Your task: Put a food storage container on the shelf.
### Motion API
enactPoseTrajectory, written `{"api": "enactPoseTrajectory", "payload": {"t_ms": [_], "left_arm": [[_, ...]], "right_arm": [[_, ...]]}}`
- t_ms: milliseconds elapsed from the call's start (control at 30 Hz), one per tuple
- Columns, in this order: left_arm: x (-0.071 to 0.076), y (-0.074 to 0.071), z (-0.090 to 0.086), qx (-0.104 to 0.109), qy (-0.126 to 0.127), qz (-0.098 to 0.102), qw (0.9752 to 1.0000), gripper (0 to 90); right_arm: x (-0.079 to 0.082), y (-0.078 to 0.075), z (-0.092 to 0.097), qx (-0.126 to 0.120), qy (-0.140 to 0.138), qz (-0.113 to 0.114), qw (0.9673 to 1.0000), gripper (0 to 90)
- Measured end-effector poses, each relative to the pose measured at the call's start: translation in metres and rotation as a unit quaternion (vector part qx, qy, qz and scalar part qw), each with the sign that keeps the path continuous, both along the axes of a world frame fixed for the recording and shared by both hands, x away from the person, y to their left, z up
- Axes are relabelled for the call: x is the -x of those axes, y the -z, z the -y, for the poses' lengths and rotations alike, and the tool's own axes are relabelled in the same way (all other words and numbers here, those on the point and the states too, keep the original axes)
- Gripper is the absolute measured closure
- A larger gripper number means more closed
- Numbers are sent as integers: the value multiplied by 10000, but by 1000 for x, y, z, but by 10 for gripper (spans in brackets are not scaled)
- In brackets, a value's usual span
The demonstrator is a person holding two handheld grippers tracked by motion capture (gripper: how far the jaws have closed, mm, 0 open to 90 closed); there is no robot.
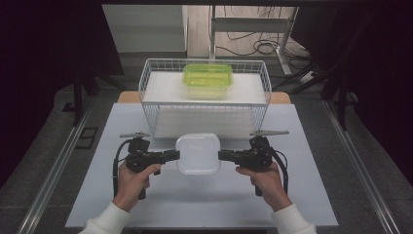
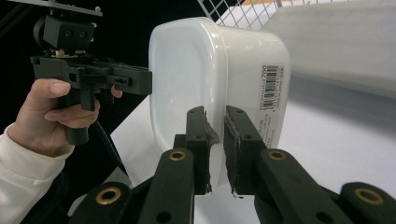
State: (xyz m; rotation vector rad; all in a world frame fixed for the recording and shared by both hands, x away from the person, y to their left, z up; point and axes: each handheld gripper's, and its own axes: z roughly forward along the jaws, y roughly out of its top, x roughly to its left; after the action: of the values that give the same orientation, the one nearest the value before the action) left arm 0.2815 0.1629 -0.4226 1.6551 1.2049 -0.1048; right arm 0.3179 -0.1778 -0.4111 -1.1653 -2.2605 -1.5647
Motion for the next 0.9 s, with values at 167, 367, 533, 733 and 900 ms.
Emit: {"api": "enactPoseTrajectory", "payload": {"t_ms": [167, 367, 533, 733, 900], "left_arm": [[-2, -12, 0, 20, -50, 128, 9999, 774], [-7, -32, 0, -28, -72, 323, 9994, 771], [-11, -46, 0, -34, -127, 452, 9989, 769], [-17, -60, 1, -38, -151, 576, 9982, 767], [-23, -74, 3, -98, -125, 708, 9974, 767]], "right_arm": [[-2, -12, -1, -42, 4, 135, 9999, 797], [-5, -32, -1, -63, 4, 344, 9994, 798], [-10, -50, -3, -9, -13, 505, 9987, 799], [-13, -64, -4, -41, 6, 643, 9979, 799], [-17, -76, -1, -111, 27, 746, 9971, 799]]}}
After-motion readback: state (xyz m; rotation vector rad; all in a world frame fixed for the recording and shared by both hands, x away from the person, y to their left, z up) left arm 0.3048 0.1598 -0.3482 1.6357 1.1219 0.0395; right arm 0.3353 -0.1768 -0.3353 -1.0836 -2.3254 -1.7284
